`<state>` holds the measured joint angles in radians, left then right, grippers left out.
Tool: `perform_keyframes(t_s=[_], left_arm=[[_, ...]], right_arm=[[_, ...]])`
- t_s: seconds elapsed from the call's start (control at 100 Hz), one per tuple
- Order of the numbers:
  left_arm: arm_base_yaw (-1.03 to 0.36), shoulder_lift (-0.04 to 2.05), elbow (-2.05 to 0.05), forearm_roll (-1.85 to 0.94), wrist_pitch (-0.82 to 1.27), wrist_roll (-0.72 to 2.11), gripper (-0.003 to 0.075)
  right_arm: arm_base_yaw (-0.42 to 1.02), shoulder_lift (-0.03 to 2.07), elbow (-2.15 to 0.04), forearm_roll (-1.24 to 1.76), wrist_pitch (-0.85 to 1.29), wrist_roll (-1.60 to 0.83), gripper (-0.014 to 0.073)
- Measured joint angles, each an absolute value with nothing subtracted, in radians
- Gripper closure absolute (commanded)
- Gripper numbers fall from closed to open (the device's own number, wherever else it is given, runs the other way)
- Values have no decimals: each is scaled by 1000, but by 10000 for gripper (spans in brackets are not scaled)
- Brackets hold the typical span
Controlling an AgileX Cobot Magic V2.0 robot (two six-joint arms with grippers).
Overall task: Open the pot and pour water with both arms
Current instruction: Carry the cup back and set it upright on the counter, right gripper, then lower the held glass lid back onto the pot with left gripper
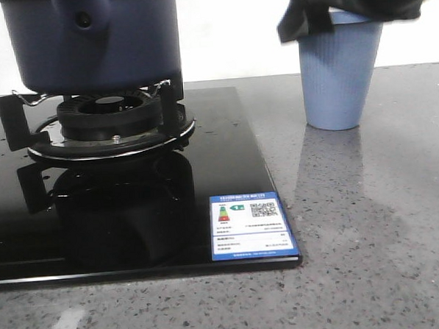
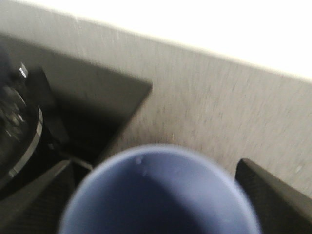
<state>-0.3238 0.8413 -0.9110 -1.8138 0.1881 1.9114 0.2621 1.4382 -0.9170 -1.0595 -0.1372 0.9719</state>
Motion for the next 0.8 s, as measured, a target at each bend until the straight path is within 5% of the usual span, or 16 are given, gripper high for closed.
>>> perform_keyframes(t_s=[0.26, 0.33, 0.5, 0.8], left_arm=[[-324, 889, -911, -1809, 253, 1911, 470], [-324, 920, -911, -1807, 264, 1911, 470], [-324, 1010, -931, -1806, 266, 1911, 470], [-324, 1199, -1009, -1804, 287, 1911, 470]], right_arm=[[262, 1277, -917, -1059, -137, 973, 40], [262, 1236, -917, -1059, -137, 974, 162], [280, 1132, -907, -1059, -137, 990, 671], [335, 942, -828, -1059, -139, 998, 662]])
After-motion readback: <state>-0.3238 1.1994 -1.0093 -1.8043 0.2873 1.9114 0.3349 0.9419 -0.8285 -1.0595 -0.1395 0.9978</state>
